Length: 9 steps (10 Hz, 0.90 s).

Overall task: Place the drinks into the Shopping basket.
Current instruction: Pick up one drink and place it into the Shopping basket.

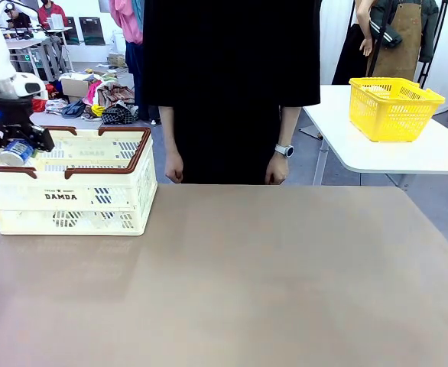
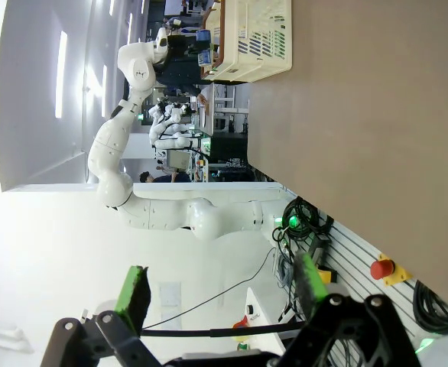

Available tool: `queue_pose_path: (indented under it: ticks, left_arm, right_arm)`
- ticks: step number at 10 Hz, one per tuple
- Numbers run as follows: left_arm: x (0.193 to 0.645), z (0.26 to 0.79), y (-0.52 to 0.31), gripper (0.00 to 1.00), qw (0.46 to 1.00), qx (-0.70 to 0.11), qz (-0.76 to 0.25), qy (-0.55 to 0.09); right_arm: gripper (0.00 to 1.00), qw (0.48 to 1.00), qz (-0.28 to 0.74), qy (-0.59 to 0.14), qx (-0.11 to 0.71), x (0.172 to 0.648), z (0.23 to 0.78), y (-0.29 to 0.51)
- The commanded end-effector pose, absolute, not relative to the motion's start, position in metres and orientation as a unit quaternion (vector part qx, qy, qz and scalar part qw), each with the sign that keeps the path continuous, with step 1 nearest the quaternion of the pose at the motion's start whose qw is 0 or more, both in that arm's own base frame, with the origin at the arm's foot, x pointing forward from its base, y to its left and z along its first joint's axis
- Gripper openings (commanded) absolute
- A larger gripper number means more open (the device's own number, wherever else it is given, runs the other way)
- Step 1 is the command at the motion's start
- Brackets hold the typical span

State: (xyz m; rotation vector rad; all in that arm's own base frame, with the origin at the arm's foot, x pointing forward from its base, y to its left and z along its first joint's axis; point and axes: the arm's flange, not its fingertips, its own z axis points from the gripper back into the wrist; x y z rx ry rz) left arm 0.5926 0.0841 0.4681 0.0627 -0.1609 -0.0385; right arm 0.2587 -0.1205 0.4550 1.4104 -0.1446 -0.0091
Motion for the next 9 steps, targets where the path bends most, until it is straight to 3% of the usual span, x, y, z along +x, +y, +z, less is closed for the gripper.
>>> queue_pose_path:
  ticks: [1, 9]
  left_arm:
    - [0.603, 0.452, 0.080, 0.00, 0.997, 0.015, -0.029, -0.077]
    - [0.605, 0.403, 0.062, 0.00, 0.999, 0.012, -0.024, -0.030]
  right_arm:
    - [1.00, 0.753, -0.013, -0.066, 0.655, 0.261, 0.463, -0.119]
    - [1.00, 0.753, -0.013, -0.066, 0.655, 0.261, 0.463, -0.119]
